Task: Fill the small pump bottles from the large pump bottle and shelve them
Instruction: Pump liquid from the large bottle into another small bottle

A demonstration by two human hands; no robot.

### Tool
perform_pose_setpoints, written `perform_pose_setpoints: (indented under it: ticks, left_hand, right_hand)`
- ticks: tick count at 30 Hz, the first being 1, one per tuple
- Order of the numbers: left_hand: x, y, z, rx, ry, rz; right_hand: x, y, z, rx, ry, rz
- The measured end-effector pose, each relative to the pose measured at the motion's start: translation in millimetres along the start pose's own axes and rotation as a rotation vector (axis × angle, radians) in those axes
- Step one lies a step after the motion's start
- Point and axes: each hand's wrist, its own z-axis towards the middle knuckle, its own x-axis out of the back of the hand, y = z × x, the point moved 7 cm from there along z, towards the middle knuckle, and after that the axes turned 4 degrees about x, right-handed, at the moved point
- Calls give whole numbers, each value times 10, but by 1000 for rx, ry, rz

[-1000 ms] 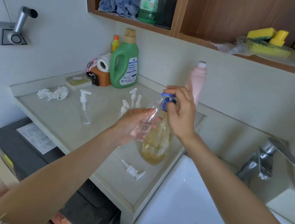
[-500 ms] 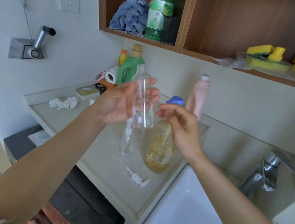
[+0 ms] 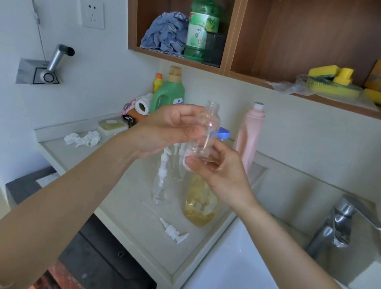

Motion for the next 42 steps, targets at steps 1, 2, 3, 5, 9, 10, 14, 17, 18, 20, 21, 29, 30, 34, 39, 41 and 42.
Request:
perform_pose_setpoints:
  ticks: [1,2,3,5,9,10,14,17,18,20,21,29,30,34,39,41,42]
  left_hand:
    - [29,-24,1,20,33,9]
    - [71,-64,-3,40,76,10]
    - [115,-103,-12,52,122,12]
    - [192,-184,-36,68,203,20]
    - [185,-347,-97,124,297,-37]
    - [181,-381,-103,134,310,-52]
    - [134,-454,-113,157,293,-72]
    - [77,-472,-106,167,251,-114]
    - [68,-468,-99,164,242,-132]
    - [56,-479,-104,164,236,-149]
    - [59,-485,-110,161,239,-158]
    - [-43,-473,-142,116,162,-118]
    - [-27,-478,-147,107,176,-88]
    - [201,-535,-224,72,363,-65]
    - [225,-770,-163,185,284,59]
    - [201,-882,-78,228,295,86]
    - [192,-943,-50,248,311,84]
  right_hand:
    - [36,-13,8,8,15,-6]
    - [66,-41,3,13,24,-8]
    - [82,-60,-1,20,11,-21]
    - [56,-91,7,20,-57,-46]
    - [148,-13,54,-60,-23,11]
    - [163,4,51,-79,-24,26]
    - [169,47,-5,-102,-43,35]
    - [184,73,-6,-121,-62,7]
    - [186,73,-5,-133,-72,16]
    - [208,65,-8,-127,-62,36]
    - [198,64,-13,-121,-74,44]
    - [-63,138,-66,-178,-187,88]
    - [-101,146,-76,-189,-219,92]
    - [-34,227,-40,-260,-260,-19]
    - [515,89,259,72,224,-516]
    - [553,69,380,212,257,-659]
    - [544,101,432,251,241,-703]
